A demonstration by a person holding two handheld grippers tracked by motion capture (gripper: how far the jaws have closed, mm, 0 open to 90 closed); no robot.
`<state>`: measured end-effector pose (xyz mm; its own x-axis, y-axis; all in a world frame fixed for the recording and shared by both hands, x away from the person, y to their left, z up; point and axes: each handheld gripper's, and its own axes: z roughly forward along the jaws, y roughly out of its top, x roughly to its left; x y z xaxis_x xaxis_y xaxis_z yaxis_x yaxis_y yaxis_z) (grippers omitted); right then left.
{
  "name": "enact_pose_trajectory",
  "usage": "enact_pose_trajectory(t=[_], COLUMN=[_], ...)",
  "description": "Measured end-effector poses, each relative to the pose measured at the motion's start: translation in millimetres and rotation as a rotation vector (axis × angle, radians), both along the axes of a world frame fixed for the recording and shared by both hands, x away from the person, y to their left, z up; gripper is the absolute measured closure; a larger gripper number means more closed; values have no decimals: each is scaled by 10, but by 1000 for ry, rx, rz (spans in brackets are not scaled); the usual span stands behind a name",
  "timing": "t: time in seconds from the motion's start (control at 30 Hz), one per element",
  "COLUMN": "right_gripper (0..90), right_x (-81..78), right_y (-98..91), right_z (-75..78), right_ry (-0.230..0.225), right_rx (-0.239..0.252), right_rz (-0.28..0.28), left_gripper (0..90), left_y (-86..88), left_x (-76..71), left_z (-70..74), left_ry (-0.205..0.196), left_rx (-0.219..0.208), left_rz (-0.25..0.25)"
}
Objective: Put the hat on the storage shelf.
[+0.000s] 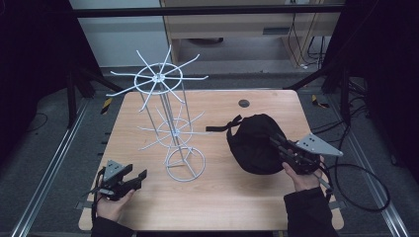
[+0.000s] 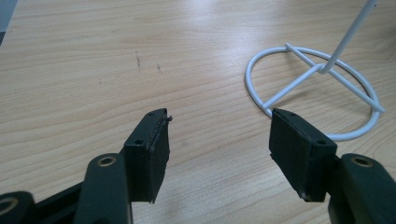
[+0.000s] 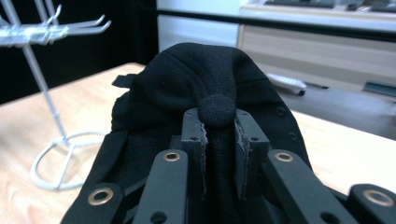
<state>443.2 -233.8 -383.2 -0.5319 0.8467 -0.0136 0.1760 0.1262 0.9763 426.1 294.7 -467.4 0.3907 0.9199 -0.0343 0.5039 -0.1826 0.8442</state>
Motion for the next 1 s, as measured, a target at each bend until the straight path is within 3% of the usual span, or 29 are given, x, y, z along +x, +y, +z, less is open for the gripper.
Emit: enact_pose_trajectory(t=[0.3, 1.0], right_gripper=[770, 774], right_x=[-20, -86], right_y=[-22, 65], right_z=[160, 718], right_ry=[-86, -304], right_rx=[80, 260], right_rz=[-81, -119], left_gripper=[376, 369], left_y=[11, 20], left_x=[8, 21], left_z=[3, -18], left_ry=[-3, 4], left_rx=[-3, -4], left_rz=[10, 18])
